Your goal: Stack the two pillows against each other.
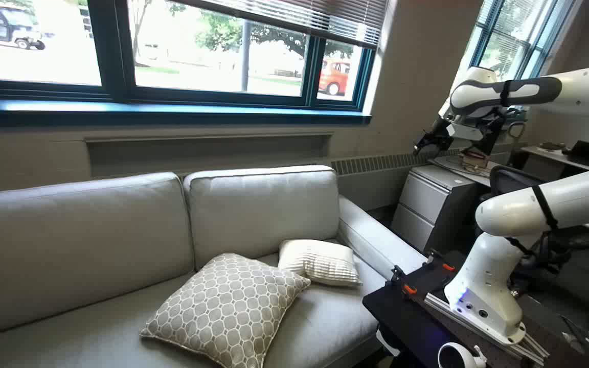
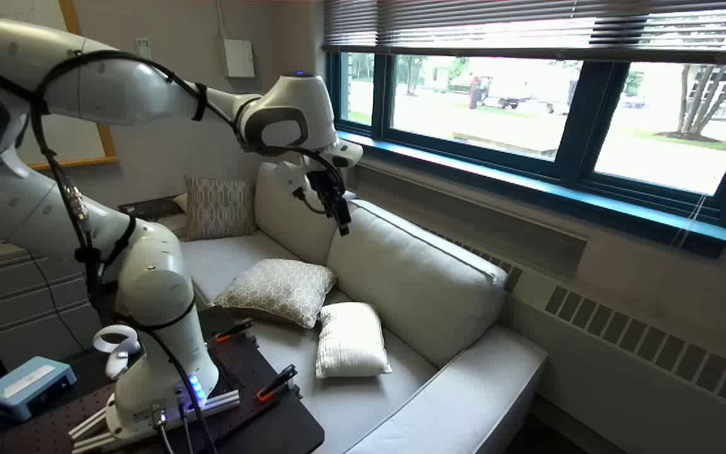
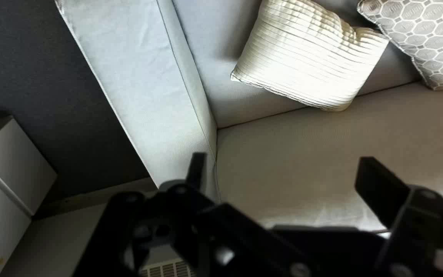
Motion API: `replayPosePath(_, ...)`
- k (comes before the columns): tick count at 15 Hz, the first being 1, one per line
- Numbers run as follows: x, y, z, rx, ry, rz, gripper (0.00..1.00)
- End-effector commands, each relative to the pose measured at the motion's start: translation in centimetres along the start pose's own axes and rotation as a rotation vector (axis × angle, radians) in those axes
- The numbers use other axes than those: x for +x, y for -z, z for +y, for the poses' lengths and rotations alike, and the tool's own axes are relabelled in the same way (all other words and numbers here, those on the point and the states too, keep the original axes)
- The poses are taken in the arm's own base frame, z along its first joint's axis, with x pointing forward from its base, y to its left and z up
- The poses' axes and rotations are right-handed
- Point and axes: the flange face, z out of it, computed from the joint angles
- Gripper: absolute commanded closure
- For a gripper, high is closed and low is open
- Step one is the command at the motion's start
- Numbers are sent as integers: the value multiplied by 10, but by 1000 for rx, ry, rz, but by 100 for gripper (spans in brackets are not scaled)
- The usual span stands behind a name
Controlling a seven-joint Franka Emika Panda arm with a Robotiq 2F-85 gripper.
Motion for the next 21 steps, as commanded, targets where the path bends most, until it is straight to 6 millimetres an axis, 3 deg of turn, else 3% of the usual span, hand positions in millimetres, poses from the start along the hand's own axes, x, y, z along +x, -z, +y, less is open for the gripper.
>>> replayPosePath(1, 0, 1, 0, 0, 0, -1, 0)
replayPosePath(12, 6, -3, 3, -6, -12, 5, 0)
replayPosePath(16, 62, -47, 8, -5, -37, 25, 0)
replayPosePath(21, 117, -122, -21, 66, -99, -3, 0)
